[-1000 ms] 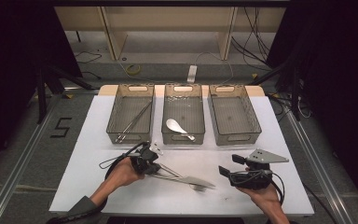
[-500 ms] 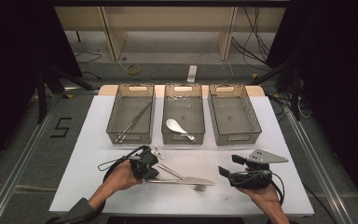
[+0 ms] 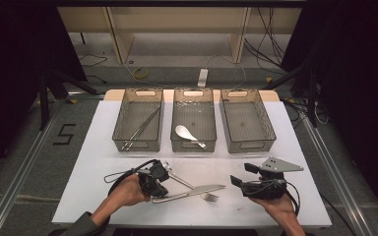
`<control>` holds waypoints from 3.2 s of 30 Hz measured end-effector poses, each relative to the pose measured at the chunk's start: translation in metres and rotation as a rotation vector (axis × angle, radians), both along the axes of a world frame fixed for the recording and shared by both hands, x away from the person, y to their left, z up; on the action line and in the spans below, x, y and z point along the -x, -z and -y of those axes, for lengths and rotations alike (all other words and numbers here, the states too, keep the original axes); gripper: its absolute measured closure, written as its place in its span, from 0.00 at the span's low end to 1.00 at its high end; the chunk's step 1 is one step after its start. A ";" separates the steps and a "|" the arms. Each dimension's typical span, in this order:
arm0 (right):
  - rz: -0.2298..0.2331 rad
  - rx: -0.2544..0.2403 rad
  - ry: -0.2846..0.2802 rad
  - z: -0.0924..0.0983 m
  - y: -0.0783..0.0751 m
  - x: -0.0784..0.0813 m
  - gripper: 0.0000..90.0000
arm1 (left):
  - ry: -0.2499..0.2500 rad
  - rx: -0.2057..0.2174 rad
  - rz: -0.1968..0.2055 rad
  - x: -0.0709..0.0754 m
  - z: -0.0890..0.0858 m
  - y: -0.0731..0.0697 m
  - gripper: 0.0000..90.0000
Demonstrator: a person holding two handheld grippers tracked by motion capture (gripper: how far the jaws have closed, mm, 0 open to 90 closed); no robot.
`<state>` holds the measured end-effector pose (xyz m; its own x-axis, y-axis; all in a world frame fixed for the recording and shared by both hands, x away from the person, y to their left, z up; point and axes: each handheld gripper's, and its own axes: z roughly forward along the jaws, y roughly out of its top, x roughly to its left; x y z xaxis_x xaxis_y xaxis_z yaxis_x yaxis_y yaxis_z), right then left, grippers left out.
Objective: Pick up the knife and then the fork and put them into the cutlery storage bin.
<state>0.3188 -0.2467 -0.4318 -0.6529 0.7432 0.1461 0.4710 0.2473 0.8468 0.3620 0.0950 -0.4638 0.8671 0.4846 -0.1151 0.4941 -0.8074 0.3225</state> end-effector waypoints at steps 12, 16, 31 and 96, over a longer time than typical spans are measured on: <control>-0.001 -0.003 -0.003 -0.001 0.000 -0.001 0.32 | -0.022 0.022 0.014 0.002 0.000 -0.012 0.72; -0.001 0.000 -0.006 -0.001 0.000 -0.001 0.32 | -0.046 0.011 -0.002 0.001 0.003 -0.013 0.55; -0.003 0.005 -0.007 -0.002 0.001 -0.001 0.32 | -0.019 -0.048 -0.003 0.006 0.017 -0.002 0.55; -0.011 0.005 0.001 -0.003 0.002 -0.004 0.33 | 0.034 -0.024 0.010 0.005 0.022 -0.002 0.87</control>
